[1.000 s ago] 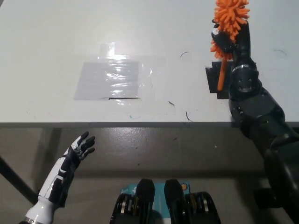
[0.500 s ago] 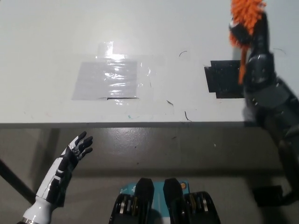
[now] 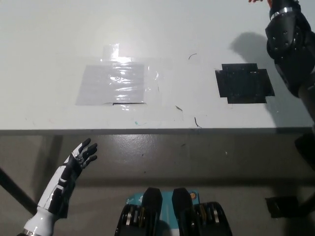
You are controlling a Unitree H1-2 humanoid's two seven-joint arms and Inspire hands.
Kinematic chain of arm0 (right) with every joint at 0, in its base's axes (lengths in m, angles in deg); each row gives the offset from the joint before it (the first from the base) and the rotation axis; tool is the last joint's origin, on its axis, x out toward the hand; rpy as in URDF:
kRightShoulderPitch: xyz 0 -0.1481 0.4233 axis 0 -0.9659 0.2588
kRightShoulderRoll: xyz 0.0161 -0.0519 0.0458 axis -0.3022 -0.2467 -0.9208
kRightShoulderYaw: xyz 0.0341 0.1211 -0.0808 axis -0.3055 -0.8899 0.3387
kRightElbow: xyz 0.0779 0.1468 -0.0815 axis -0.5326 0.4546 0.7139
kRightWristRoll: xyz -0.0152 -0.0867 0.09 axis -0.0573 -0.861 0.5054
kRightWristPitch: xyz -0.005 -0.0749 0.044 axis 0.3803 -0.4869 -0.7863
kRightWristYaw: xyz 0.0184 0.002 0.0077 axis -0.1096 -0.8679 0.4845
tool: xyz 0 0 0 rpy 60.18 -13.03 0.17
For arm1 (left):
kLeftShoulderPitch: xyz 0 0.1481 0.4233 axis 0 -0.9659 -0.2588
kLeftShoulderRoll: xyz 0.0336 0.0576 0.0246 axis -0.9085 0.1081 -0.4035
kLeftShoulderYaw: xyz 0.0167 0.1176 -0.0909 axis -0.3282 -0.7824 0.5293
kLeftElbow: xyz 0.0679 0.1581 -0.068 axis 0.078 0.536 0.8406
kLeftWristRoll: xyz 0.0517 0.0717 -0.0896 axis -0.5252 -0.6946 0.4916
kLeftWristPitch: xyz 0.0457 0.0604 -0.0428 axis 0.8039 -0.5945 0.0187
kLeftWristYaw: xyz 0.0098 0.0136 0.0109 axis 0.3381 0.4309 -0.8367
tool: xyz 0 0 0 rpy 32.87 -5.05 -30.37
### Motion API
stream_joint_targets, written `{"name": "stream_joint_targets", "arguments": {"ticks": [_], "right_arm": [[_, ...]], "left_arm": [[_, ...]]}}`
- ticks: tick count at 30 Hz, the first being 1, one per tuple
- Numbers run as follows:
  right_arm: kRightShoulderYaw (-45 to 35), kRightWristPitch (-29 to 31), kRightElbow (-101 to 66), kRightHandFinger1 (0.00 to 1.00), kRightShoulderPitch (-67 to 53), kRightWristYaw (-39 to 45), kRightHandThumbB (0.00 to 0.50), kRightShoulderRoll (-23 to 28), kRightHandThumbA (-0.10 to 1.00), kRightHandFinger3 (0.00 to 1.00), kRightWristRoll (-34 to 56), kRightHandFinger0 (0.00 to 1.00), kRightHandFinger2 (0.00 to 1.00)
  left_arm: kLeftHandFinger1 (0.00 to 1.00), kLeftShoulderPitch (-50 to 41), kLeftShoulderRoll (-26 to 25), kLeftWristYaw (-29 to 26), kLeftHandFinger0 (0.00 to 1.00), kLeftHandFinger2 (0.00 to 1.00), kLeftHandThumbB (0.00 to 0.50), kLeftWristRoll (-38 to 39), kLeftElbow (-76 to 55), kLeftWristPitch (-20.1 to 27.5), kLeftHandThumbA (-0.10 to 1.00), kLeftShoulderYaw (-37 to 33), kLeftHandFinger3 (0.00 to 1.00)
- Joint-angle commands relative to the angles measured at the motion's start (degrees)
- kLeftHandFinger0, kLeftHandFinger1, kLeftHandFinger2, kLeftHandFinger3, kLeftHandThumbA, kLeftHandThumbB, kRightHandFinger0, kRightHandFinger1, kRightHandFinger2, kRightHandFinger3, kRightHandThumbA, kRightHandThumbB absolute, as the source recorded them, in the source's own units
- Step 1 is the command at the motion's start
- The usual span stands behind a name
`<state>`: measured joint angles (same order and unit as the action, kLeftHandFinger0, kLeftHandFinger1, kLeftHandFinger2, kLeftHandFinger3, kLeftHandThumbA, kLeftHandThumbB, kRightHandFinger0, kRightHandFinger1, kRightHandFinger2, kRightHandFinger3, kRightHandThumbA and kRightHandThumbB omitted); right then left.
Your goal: The robot uses it right hand to pick up an extended orange duster kept in the middle of the desk and presses its handle against the desk to collapse it
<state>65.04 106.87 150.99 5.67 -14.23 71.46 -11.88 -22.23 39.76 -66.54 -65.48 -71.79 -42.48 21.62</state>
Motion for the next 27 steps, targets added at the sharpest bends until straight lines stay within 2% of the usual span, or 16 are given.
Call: {"name": "stream_joint_targets", "arguments": {"ticks": [1, 2, 3, 4, 5, 6, 7, 8, 11, 15, 17, 19, 22, 25, 26, 27], "right_arm": [[3.62, -3.90, 1.19, 0.37, 5.04, 7.81, 0.203, 1.41, -0.10, 0.72, -5.42, 0.02, 0.70], [3.87, -5.23, 1.89, 0.50, 5.04, 11.24, 0.223, 1.31, -0.08, 0.81, -4.92, 0.17, 0.80], [3.91, -6.24, 2.38, 0.71, 5.24, 15.35, 0.234, 1.31, 0.09, 0.95, -4.37, 0.43, 0.93], [4.38, -7.80, 2.69, 0.96, 5.62, 20.05, 0.251, 1.33, 0.26, 1.00, -4.36, 0.80, 1.00], [5.68, -9.62, 3.00, 1.00, 6.01, 23.39, 0.283, 1.27, 0.41, 1.00, -5.45, 1.00, 1.00], [7.15, -11.44, 3.38, 1.00, 6.32, 26.50, 0.334, 1.09, 0.54, 1.00, -6.71, 1.00, 1.00], [7.95, -13.55, 3.96, 1.00, 6.49, 29.91, 0.392, 0.73, 0.61, 1.00, -7.26, 1.00, 1.00], [8.38, -14.60, 4.25, 1.00, 6.36, 31.53, 0.414, 0.54, 0.61, 1.00, -7.47, 1.00, 1.00], [9.34, -16.66, 4.77, 1.00, 6.17, 34.89, 0.437, 0.22, 0.67, 1.00, -8.08, 1.00, 1.00], [8.85, -17.91, 5.39, 1.00, 7.05, 47.07, 0.420, 0.90, 0.75, 1.00, -6.63, 1.00, 1.00], [7.96, -18.09, 5.40, 1.00, 7.60, 51.20, 0.434, 1.38, 0.76, 1.00, -5.50, 1.00, 1.00], [8.05, -17.74, 5.33, 1.00, 7.88, 53.78, 0.468, 1.69, 0.79, 1.00, -5.59, 1.00, 1.00], [5.78, -19.32, 5.18, 1.00, 8.30, 56.63, 0.499, 2.17, 0.77, 1.00, -3.26, 1.00, 1.00], [2.78, -19.69, 4.47, 1.00, 8.90, 59.38, 0.500, 2.93, 0.77, 1.00, -0.14, 1.00, 1.00], [0.91, -18.82, 3.99, 1.00, 9.50, 61.38, 0.500, 3.62, 0.80, 1.00, 1.91, 1.00, 1.00], [-1.52, -18.26, 3.30, 1.00, 9.90, 62.77, 0.500, 4.24, 0.78, 1.00, 4.50, 1.00, 1.00]], "left_arm": [[1.00, 0.47, -1.21, 0.13, 1.00, 1.00, 0.312, 0.18, -1.81, 1.03, 1.00, 0.79, 1.00], [1.00, 0.59, -1.29, 0.31, 1.00, 1.00, 0.310, 0.43, -2.01, 0.77, 1.00, 0.74, 1.00], [1.00, 0.75, -1.30, 0.30, 1.00, 1.00, 0.309, 0.46, -1.97, 0.76, 1.00, 0.77, 1.00], [1.00, 0.82, -1.35, 0.25, 1.00, 1.00, 0.308, 0.30, -1.90, 0.69, 1.00, 0.77, 1.00], [1.00, 0.80, -1.41, 0.23, 1.00, 1.00, 0.318, 0.31, -2.02, 0.32, 1.00, 0.77, 1.00], [1.00, 0.66, -1.47, 0.07, 1.00, 1.00, 0.332, 0.19, -2.32, -0.33, 1.00, 0.81, 1.00], [1.00, 0.56, -1.51, 0.11, 1.00, 1.00, 0.326, 0.21, -2.41, -0.24, 1.00, 0.81, 1.00], [1.00, 0.55, -1.48, 0.02, 1.00, 1.00, 0.325, 0.10, -2.46, -0.08, 1.00, 0.85, 1.00], [1.00, 0.76, -1.37, -0.11, 1.00, 1.00, 0.315, 0.01, -2.21, 0.63, 1.00, 0.98, 1.00], [1.00, 0.99, -1.47, -0.33, 1.00, 1.00, 0.334, -0.08, -2.24, 0.14, 1.00, 1.16, 1.00], [1.00, 1.01, -1.54, -0.36, 1.00, 1.00, 0.335, 0.04, -2.34, -0.15, 1.00, 1.25, 1.00], [1.00, 0.95, -1.38, -0.39, 1.00, 1.00, 0.336, 0.41, -2.10, -0.02, 1.00, 1.37, 1.00], [1.00, 1.11, -1.41, -0.08, 1.00, 1.00, 0.331, 0.68, -1.40, 0.58, 1.00, 1.34, 1.00], [1.00, 0.82, -1.52, -0.09, 1.00, 1.00, 0.320, 0.57, -1.75, 0.26, 1.00, 1.33, 1.00], [1.00, 0.89, -1.48, -0.03, 1.00, 1.00, 0.321, 0.62, -1.56, 0.42, 1.00, 1.31, 1.00], [1.00, 1.01, -1.49, -0.05, 1.00, 1.00, 0.325, 0.50, -1.30, 0.77, 1.00, 1.33, 1.00]]}}
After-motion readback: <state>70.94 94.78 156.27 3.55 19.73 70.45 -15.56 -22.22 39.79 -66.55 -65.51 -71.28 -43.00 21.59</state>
